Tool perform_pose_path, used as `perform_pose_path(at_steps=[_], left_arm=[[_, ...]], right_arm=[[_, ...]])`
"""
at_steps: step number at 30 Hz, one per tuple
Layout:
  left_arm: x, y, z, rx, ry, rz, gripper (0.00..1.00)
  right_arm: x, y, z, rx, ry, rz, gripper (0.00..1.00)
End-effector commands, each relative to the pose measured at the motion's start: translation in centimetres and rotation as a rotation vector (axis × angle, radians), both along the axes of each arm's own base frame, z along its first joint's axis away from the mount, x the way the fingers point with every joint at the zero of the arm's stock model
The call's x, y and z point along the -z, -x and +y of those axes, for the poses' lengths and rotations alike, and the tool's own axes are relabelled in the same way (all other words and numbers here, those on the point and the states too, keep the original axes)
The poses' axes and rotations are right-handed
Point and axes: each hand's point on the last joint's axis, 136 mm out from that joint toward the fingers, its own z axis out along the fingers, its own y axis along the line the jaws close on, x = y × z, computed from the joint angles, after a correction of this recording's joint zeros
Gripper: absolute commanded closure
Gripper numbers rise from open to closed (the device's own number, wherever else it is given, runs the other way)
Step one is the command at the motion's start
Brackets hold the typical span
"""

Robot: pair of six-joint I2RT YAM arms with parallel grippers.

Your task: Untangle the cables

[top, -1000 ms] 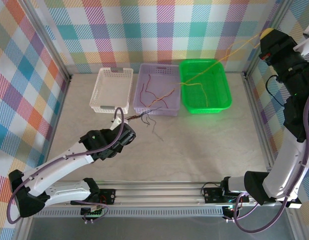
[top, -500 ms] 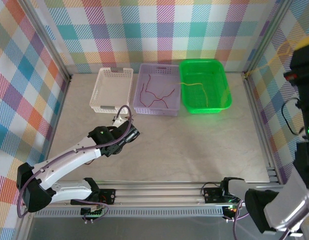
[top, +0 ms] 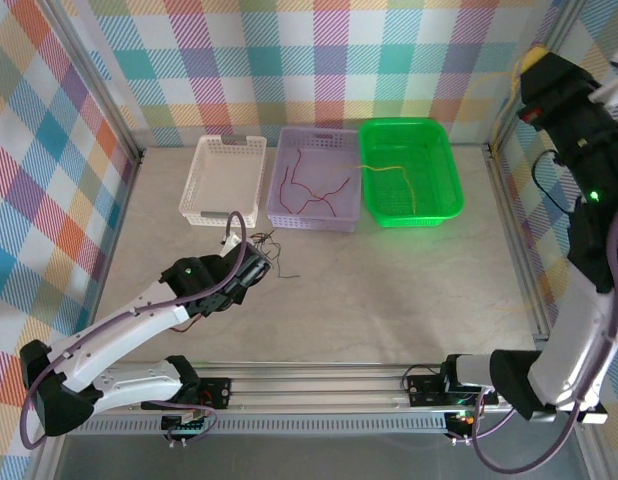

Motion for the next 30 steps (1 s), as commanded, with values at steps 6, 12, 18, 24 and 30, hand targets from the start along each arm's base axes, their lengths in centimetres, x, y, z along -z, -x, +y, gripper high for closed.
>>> perform_pose_path(at_steps=[6,12,18,24,30], left_arm=[[0.3,0.2,-0.8,0.033,0.066,0.004,1.00],[0.3,0.1,-0.9,0.036,0.070,0.002,1.00],[0.3,0.1,-1.0,0.039,0.069,0.002,1.00],[0.5,-0.1,-1.0,0.036,0.066,0.004,1.00],[0.4,-0.2,-1.0,0.035,0.064,0.001,1.00]], right_arm=[[0.5,-2.7,1.0,-0.061,0.032,0.010,1.00],[1.0,-6.3,2.2,-0.144,0.027,0.035,1.00],[3.2,-10.6,3.7,-0.249,0.028,0.087,1.00],[7.1,-14.7,4.3,-0.295,0.049,0.182,1.00],[8.5,-16.1,3.8,-0.276,0.068,0.209,1.00]])
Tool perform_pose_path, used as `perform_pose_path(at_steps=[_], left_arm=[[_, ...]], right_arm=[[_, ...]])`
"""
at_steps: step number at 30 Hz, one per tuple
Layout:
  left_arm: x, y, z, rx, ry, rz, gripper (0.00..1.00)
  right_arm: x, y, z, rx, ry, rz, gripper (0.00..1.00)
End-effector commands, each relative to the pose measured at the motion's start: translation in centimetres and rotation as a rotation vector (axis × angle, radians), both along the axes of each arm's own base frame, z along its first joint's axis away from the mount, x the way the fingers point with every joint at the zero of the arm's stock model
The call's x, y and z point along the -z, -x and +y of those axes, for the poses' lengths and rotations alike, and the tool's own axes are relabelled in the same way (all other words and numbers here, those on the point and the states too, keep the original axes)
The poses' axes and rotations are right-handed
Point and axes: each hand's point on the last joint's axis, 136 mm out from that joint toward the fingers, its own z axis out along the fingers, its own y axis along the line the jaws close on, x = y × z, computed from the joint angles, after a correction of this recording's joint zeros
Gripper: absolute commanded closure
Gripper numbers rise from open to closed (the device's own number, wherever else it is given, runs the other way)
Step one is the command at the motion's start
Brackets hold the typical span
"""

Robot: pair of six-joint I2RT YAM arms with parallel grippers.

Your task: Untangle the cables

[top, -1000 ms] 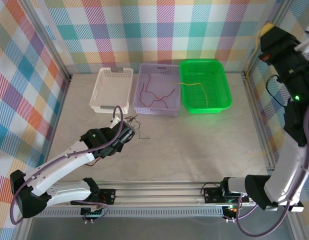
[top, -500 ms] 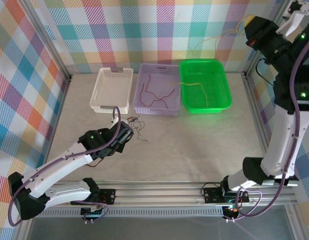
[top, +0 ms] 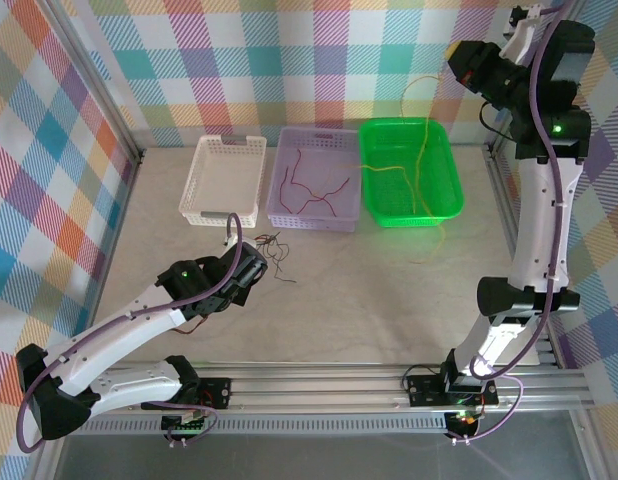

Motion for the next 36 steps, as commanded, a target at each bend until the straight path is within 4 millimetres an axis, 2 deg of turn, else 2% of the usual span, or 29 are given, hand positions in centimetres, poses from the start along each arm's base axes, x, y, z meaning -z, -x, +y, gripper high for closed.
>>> perform_pose_path(at_steps=[1,9,17,20,23,26,34,36], left_arm=[[0.1,-0.3,0.2,-0.009,0.003,-0.008,1.00],[0.2,-0.4,0.1,-0.008,0.000,-0.004,1.00],[0.2,-0.4,0.1,-0.007,0.001,-0.005,1.00],[0.3,-0.5,0.1,-0.009,-0.001,-0.005,1.00],[0.3,-0.5,0.1,-0.008,0.001,-0.003,1.00],[0.3,-0.5,0.1,-0.008,0.001,-0.002,1.00],[0.4,-0.5,0.0,-0.005,0.003,0.001,1.00],[0.4,-0.5,0.0,-0.006,0.005,0.002,1.00]], right_arm=[[-1.4,0.7,0.2,-0.019,0.028,-0.066,1.00],[-0.6,-0.4,-0.1,-0.009,0.030,-0.048,1.00],[3.4,-3.2,0.3,-0.039,0.024,0.050,1.00],[6.4,-4.5,0.5,-0.059,0.022,0.118,1.00],[10.1,-5.4,0.9,-0.073,0.029,0.203,1.00],[14.9,-6.2,1.0,-0.059,0.053,0.300,1.00],[26.7,-8.3,-2.0,0.125,0.140,0.580,1.00],[29.3,-8.6,-2.0,0.130,0.146,0.649,1.00]])
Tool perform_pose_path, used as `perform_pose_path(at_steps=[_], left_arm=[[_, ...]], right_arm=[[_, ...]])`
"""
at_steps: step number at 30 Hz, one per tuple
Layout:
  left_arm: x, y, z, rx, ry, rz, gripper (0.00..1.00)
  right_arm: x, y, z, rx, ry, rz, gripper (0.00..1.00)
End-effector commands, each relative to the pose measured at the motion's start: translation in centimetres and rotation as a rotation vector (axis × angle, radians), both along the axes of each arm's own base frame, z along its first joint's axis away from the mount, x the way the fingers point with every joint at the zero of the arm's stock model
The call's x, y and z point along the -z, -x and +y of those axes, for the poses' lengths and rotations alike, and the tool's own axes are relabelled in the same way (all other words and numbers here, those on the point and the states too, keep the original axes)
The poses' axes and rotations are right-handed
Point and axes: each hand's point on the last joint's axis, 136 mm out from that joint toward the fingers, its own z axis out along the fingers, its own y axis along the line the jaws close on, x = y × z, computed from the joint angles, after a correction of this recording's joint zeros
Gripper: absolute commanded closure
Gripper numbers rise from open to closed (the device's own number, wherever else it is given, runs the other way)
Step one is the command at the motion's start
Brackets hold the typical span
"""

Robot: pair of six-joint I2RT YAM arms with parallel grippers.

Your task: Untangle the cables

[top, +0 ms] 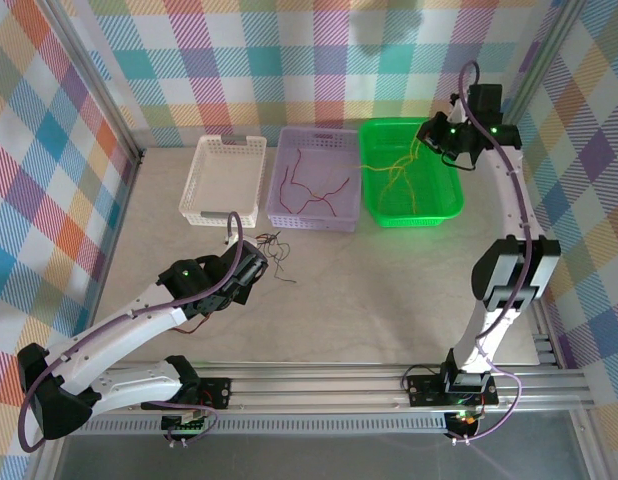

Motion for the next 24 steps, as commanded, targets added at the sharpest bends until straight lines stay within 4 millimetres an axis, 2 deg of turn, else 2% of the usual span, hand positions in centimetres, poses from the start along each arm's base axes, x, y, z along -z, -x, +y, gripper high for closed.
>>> perform_pose_path(at_steps=[1,5,6,7,8,11,14,18,24], left_arm=[[0.3,-0.2,0.2,-0.002,-0.007,0.001,1.00],[0.4,-0.2,0.2,0.000,-0.006,0.004,1.00],[0.4,-0.2,0.1,0.002,-0.005,0.006,1.00],[0.4,-0.2,0.1,0.002,-0.007,0.007,1.00],[0.4,-0.2,0.1,0.002,-0.005,0.008,1.00],[0.5,-0.2,0.0,0.004,-0.009,0.011,1.00],[0.5,-0.2,0.0,0.004,-0.008,0.011,1.00],[0.6,-0.2,-0.1,0.007,-0.005,0.015,1.00],[0.6,-0.3,0.0,0.004,-0.004,0.016,1.00]], right_arm=[[4.1,-0.5,-0.7,0.043,0.068,0.103,1.00],[7.6,-0.6,-0.2,0.027,0.130,0.203,1.00],[8.2,-0.6,-0.3,0.030,0.147,0.225,0.95],[8.5,-0.4,-0.5,0.040,0.167,0.245,0.85],[8.5,-0.4,-0.7,0.046,0.177,0.249,0.76],[7.6,-0.1,-0.9,0.057,0.191,0.237,0.60],[5.9,0.3,0.0,0.046,0.158,0.207,0.49],[4.1,1.0,3.8,-0.027,0.076,0.160,0.43],[3.6,1.7,12.8,-0.204,-0.004,0.123,0.37]])
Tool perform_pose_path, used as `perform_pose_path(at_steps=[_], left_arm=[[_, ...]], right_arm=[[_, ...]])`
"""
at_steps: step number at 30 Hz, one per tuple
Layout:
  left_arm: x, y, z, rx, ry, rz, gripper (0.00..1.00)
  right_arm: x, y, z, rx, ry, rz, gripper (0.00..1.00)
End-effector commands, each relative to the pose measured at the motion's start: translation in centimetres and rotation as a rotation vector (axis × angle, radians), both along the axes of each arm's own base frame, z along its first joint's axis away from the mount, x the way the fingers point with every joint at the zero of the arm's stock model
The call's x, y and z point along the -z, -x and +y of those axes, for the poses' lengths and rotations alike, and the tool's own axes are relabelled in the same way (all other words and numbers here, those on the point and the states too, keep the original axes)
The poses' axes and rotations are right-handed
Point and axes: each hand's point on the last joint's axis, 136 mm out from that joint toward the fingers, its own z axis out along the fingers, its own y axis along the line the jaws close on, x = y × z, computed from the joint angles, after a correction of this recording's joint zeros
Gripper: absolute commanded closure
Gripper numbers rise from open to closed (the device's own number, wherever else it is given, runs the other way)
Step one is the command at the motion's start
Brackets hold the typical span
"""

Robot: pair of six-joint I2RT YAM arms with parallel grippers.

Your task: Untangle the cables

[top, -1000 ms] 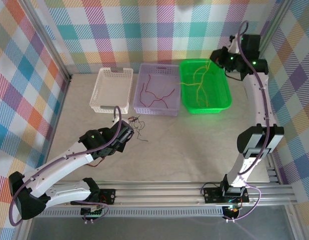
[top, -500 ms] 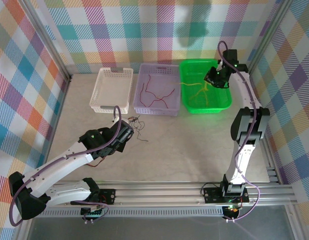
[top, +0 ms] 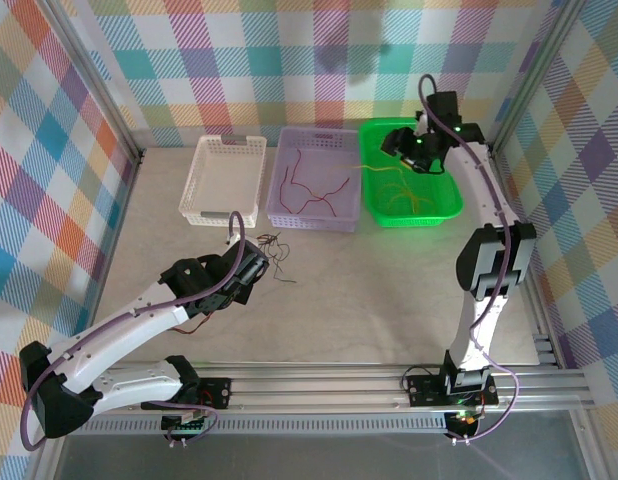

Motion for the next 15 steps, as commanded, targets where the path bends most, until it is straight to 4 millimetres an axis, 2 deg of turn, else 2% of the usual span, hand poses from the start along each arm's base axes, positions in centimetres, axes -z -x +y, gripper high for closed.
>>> perform_pose_path(at_steps=[1,3,6,11,15], left_arm=[[0.3,-0.2,0.1,0.000,0.001,0.004,1.00],[0.4,-0.2,0.2,-0.001,0.000,0.006,1.00],[0.3,-0.2,0.2,-0.002,0.002,0.004,1.00],[0.3,-0.2,0.3,-0.003,0.002,0.003,1.00],[0.3,-0.2,0.2,-0.003,0.004,0.006,1.00]], right_arm=[[-0.8,1.0,6.8,-0.141,-0.078,-0.008,0.37],[-0.5,1.2,9.6,-0.196,-0.077,-0.002,0.36],[1.1,1.4,12.2,-0.240,-0.036,0.027,0.35],[5.5,1.2,14.1,-0.258,0.008,0.111,0.34],[8.7,0.8,14.2,-0.243,0.080,0.147,0.33]])
